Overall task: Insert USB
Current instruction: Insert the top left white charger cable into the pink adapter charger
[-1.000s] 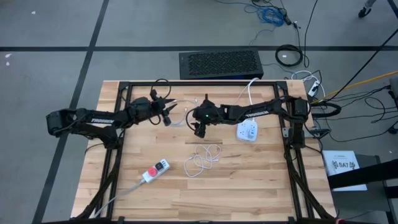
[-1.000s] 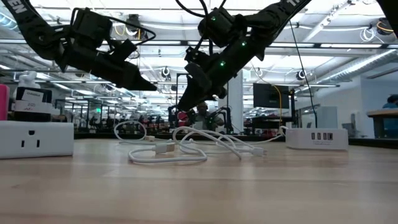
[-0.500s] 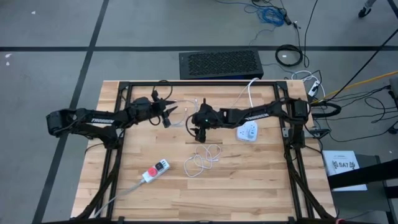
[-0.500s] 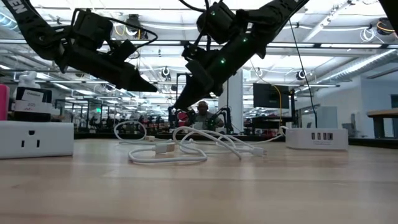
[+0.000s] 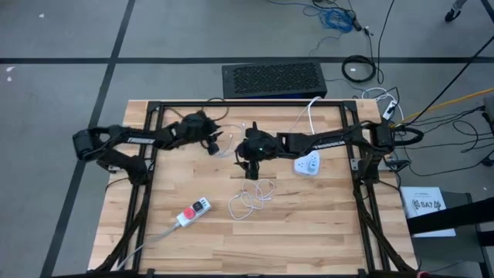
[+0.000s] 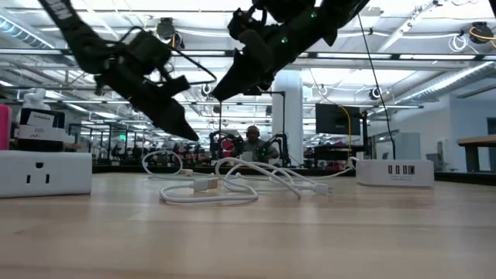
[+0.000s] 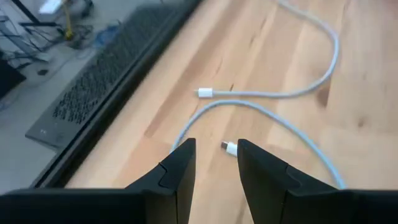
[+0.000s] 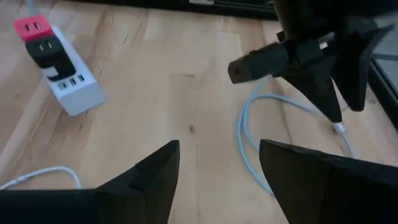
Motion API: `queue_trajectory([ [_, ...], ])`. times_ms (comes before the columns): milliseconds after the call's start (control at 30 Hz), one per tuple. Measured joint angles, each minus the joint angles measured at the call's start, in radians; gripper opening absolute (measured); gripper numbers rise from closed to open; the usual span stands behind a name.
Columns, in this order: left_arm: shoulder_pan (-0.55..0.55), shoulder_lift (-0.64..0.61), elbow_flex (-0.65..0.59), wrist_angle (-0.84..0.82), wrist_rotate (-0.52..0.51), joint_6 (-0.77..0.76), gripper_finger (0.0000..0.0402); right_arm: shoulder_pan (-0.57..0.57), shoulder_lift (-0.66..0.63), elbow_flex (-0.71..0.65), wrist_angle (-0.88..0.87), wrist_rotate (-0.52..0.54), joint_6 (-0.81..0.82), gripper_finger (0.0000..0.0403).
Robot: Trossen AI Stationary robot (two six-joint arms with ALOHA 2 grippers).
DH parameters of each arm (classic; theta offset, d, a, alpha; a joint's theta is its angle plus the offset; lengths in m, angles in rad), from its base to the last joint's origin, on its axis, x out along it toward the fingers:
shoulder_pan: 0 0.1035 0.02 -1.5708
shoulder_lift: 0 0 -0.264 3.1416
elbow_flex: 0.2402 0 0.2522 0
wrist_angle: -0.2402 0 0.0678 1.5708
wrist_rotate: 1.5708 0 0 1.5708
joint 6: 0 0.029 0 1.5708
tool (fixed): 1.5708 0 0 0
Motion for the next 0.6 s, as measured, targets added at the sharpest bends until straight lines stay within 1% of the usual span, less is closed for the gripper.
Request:
queue_trajectory([
  [67,0.000,0.041,0.058,-0.066,-0.002,0.033,0.0125,0.000,-0.006,0.000,-0.019,0.000,-0.005,0.0213],
  [200,0.012,0.118,0.154,-0.238,-0.076,0.084,0.0125,0.002,-0.017,0.000,-0.060,0.000,-0.011,0.0212],
  [400,0.049,0.209,0.248,-0.367,-0.087,0.114,0.0125,0.004,-0.018,0.000,-0.083,0.000,-0.015,0.0212],
  [500,0.068,0.243,0.275,-0.379,-0.115,0.114,0.0125,0.004,-0.018,0.000,-0.095,0.000,-0.015,0.0212],
  [600,0.085,0.279,0.282,-0.384,-0.117,0.114,0.0125,0.004,-0.018,0.000,-0.092,0.000,-0.025,0.0212],
])
